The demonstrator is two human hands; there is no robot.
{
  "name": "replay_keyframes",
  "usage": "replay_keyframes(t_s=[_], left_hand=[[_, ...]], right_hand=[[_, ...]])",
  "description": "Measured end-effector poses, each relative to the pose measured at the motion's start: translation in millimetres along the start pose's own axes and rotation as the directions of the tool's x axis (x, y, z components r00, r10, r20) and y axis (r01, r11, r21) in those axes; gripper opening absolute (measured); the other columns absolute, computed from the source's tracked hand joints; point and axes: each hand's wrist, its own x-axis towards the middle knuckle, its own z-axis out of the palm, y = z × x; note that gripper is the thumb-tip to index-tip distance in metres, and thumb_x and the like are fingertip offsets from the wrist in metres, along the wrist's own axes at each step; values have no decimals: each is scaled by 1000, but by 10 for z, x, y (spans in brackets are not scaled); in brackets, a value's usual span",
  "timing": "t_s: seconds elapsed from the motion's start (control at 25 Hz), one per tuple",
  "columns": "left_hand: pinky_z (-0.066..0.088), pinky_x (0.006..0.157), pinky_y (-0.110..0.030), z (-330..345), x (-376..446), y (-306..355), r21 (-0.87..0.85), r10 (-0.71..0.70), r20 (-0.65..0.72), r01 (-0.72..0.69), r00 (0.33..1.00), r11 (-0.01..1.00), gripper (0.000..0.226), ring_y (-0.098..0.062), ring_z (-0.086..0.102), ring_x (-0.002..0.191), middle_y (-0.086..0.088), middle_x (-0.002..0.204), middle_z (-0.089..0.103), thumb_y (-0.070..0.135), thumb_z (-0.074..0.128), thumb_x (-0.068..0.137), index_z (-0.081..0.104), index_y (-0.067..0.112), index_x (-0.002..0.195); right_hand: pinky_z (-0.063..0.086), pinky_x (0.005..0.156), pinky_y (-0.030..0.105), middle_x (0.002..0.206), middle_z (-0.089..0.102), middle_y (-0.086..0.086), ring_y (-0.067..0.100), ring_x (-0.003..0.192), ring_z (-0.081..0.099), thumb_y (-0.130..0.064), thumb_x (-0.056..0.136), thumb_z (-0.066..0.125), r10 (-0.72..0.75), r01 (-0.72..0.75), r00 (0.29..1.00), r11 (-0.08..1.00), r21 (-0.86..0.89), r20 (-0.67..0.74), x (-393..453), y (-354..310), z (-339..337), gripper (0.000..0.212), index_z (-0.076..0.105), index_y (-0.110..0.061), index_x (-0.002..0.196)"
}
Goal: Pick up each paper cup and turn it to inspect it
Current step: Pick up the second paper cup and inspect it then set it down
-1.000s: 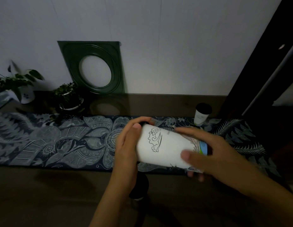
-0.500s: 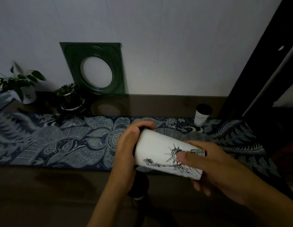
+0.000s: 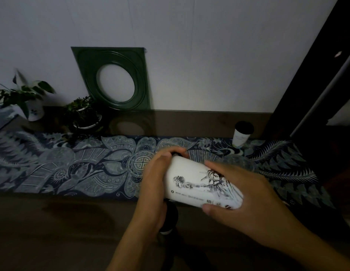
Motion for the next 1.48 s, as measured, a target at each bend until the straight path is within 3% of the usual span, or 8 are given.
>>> replay_keyframes(t_s=[0.32,0.44,0.56,0.64,0.8,1.04,1.28,1.48], left_hand=[[56,84,-53,-44,50,-12,32,140,98,-144,985,989,32,-35,66,111,-11,124,70,42,50,90,74,30,109],[57,66,-40,13,91,-42,5,-15,-63,16,998,1000,27,-30,70,91,-22,117,70,34,50,96,76,29,94],[58,60,-36,0,116,-45,8,-152,-66,152,986,988,32,-24,73,85,-20,119,71,33,48,101,78,29,94],[59,73,-45,-23,104,-29,-2,-45,-5,45,999,999,29,-31,72,95,-21,118,72,37,51,97,77,26,101],[56,72,-42,-25,101,-31,73,155,81,-161,985,984,33,-28,69,93,-15,110,72,44,53,88,75,23,100],[56,54,-31,-8,177,-8,-77,-216,1,216,976,973,33,-22,73,73,-9,92,75,34,48,100,78,25,89],[57,53,-35,91,104,-32,-98,-85,-22,82,996,992,27,-21,74,78,-4,98,78,45,53,87,76,32,94],[57,72,-45,372,-20,-33,-389,-674,424,794,605,467,35,-38,74,77,-22,92,78,33,75,63,83,6,85]], right_hand=[[49,38,25,99,77,-4,18,52,65,-47,64,84,302,-438,899,597,672,318,163,75,-148,63,59,-37,121],[59,64,24,122,59,-21,7,88,66,-62,66,72,-2,-2,996,999,42,85,143,109,-157,72,46,-46,131],[54,77,18,130,51,-10,5,102,57,-62,71,62,-331,329,941,846,-420,70,102,244,-97,74,43,-36,138],[54,64,11,115,60,-20,0,89,63,-61,70,69,-101,101,995,994,-27,25,116,165,-136,56,49,-56,122],[44,36,22,79,74,0,17,45,61,-56,74,76,329,-463,885,541,703,329,145,174,-129,34,69,-33,98],[53,67,13,125,52,-9,3,99,56,-60,75,63,-314,294,949,899,-325,-12,136,284,-155,67,49,-31,133],[56,53,17,99,67,-22,2,78,71,-60,69,74,163,-103,984,856,506,-76,196,222,-138,45,58,-42,108],[60,74,47,111,71,9,30,102,70,-41,67,85,-172,237,971,748,620,-163,463,97,-319,61,55,-21,116]])
